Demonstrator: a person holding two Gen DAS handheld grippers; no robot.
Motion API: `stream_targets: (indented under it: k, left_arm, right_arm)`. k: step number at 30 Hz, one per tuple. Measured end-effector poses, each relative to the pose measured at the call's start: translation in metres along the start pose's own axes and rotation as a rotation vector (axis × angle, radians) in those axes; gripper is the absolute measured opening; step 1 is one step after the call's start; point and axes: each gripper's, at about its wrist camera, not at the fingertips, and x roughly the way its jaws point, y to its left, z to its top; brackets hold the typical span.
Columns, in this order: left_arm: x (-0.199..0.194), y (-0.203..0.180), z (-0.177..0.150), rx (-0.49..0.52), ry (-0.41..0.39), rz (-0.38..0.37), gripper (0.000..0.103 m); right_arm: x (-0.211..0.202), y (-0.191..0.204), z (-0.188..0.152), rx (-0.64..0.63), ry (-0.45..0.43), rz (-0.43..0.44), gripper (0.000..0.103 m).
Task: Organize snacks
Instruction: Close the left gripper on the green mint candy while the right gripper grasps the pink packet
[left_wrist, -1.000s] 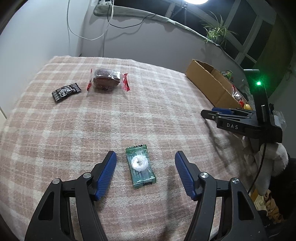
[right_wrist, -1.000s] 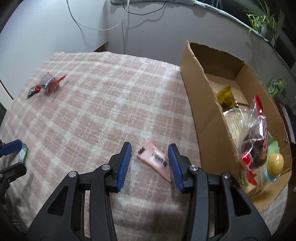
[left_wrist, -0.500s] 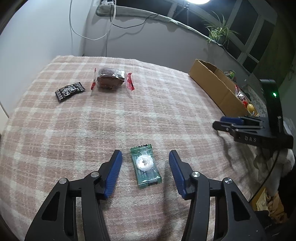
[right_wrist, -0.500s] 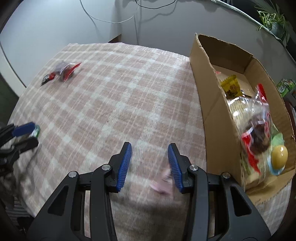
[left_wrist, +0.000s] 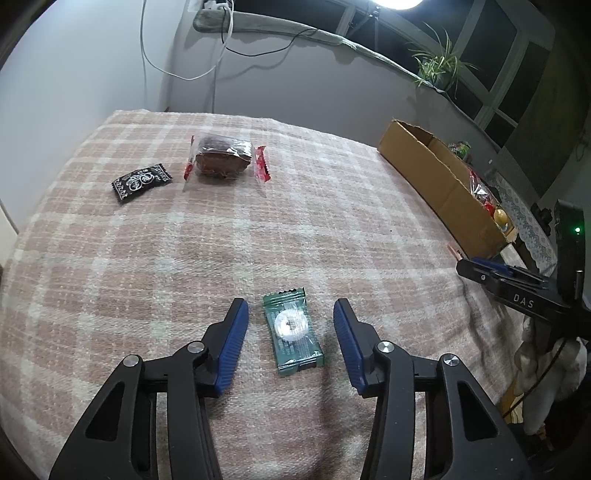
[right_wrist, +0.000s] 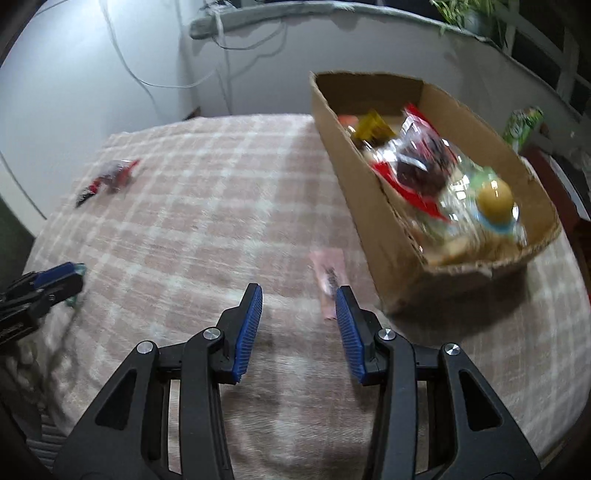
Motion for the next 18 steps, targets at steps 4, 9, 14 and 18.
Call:
stream_targets:
  k: [4,9,14,18]
  left_arm:
    - [0.000,0.000,0.000,-0.001,0.001,-0.001,0.045]
    - [0.000,0.000,0.000,0.002,0.002,-0.004,0.045]
    - [0.000,0.000,0.000,0.003,0.003,-0.003,0.045]
    - [0.000,0.000,0.001,0.006,0.004,-0.002,0.043]
  right_arm:
    - [-0.003,-0.008,-0.005,0.047,-0.019,-0.010,0.043]
    - [0.009,-0.009,-0.003,0.064,-0.014,-0.019,0.044]
    - [0.009,0.000,0.000,0.035,-0.020,0.013,0.044]
    - [0.015,-0.001,0.003,0.039,-0.023,-0.015,0.044]
